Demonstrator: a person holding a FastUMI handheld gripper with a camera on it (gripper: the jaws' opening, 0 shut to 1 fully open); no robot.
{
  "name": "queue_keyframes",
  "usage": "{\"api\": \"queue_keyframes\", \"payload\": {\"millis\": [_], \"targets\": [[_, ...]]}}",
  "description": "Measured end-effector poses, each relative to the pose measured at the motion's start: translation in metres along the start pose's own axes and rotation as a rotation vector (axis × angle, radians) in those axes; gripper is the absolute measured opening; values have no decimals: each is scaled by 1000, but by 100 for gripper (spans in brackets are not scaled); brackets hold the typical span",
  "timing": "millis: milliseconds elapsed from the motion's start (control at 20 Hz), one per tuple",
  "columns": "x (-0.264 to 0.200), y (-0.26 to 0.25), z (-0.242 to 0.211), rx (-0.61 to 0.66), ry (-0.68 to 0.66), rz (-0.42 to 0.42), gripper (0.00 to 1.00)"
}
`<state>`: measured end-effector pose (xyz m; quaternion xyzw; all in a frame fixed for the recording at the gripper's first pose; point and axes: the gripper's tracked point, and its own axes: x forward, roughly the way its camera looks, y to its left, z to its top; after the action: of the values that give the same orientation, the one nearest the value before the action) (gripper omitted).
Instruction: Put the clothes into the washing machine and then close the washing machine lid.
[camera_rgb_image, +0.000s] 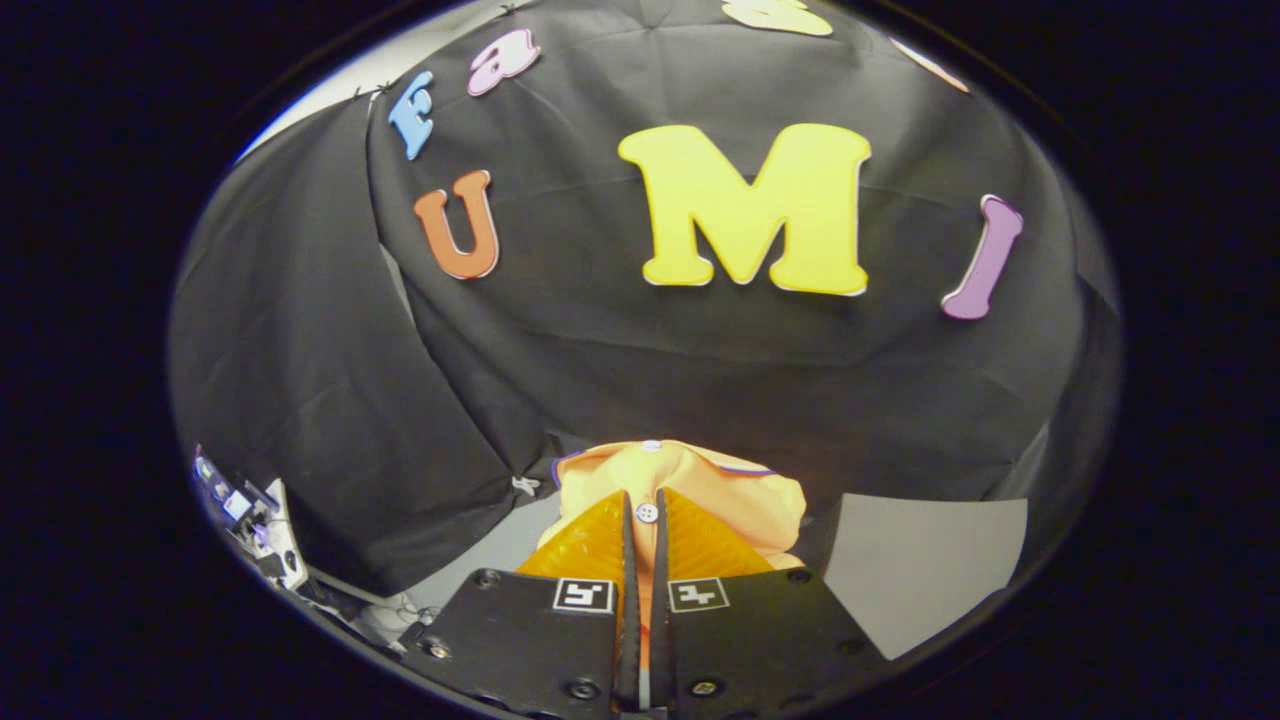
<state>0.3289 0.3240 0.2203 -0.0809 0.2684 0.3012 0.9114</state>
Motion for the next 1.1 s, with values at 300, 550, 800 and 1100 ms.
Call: {"api": "queue_keyframes", "payload": {"millis": [300,550,800,1100], "targets": [[30,37,-14,-13,42,53,7],[63,51,-44,-11,94,57,7],[103,49,-88,-4,158,27,7],[156,34,-143,39,232,-19,7]]}}
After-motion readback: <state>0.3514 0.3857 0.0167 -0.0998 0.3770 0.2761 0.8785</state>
